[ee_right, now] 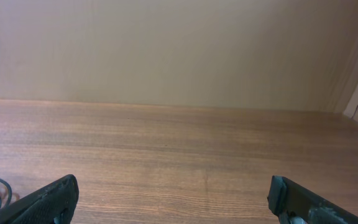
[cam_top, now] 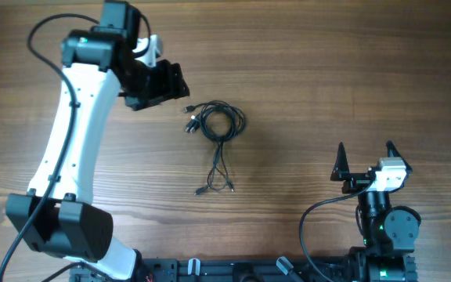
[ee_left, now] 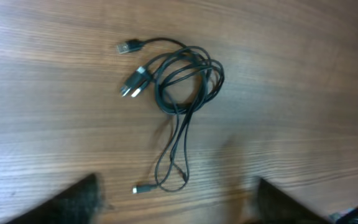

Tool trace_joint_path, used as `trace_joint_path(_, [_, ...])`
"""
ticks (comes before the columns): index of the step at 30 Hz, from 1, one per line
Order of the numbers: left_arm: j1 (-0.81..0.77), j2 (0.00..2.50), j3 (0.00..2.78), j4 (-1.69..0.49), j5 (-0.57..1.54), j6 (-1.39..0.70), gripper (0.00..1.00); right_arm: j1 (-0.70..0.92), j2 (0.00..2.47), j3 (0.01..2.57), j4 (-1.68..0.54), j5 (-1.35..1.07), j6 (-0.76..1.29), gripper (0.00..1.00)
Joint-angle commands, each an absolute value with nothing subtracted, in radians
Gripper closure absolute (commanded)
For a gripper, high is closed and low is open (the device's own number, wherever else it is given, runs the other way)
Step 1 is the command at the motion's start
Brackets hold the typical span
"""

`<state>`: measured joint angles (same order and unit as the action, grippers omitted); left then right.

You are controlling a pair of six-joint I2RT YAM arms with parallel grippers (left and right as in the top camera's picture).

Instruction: Untangle cables

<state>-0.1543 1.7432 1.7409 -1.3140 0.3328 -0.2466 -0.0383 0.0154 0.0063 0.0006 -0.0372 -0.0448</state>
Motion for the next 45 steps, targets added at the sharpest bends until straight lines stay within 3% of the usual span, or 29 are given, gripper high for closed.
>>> trace_joint_path(1, [-0.222,1.747,1.646,-1.209,0.301,-0.271,0.58,-0.032,0.007,0.005,0.002,-0.046,-0.026,0.0])
trace_joint_path(3, [-0.265,1.747,1.594,-1.135,0.266,-0.271,0.59,-0.032,0.007,0.005,0.002,-0.046,-0.026,0.0])
trace_joint_path(8, [-0.358,1.749,1.503,-1.013,0.163,-0.332,0.5,-0.032,0.007,0.005,0.006,-0.046,-0.026,0.0])
trace_joint_path(12, [-0.412,1.75,1.42,-0.932,0.053,-0.375,0.29,-0.032,0.007,0.005,0.03,-0.109,-0.009,0.0])
trace_joint_path(15, [-0.422,1.751,1.341,-0.819,0.049,-0.375,0.25,-0.032,0.007,0.005,0.1,-0.18,0.067,0.0])
trace_joint_path(19, [-0.422,1.751,1.223,-0.613,-0.022,-0.375,0.29,-0.032,0.007,0.005,0.14,-0.336,0.226,0.0])
trace_joint_path(23, [-0.422,1.755,1.132,-0.493,-0.024,-0.375,0.36,-0.032,0.007,0.005,0.149,-0.462,0.238,0.0])
trace_joint_path(29, [-0.422,1.781,1.049,-0.392,-0.025,-0.375,0.41,-0.032,0.009,0.019,0.199,-0.462,0.292,0.0])
trace_joint_path(32, [-0.422,1.781,1.049,-0.347,-0.025,-0.374,0.51,-0.032,0.045,0.095,0.198,-0.43,0.288,0.0])
trace_joint_path(37, [-0.422,1.783,1.049,-0.237,-0.096,-0.375,0.48,-0.032,0.258,0.337,0.195,-0.428,0.178,0.0])
trace_joint_path(42, [-0.422,1.817,1.049,-0.224,-0.094,-0.375,0.32,-0.032,0.525,0.69,0.051,-0.503,0.069,0.0])
trace_joint_path(43, [-0.422,1.833,1.049,-0.232,-0.086,-0.375,0.33,-0.032,0.614,0.807,-0.037,-0.53,0.06,0.0])
trace_joint_path(45, [-0.422,1.845,1.049,-0.236,-0.072,-0.375,0.44,-0.032,0.735,0.96,-0.183,-0.545,0.051,0.0])
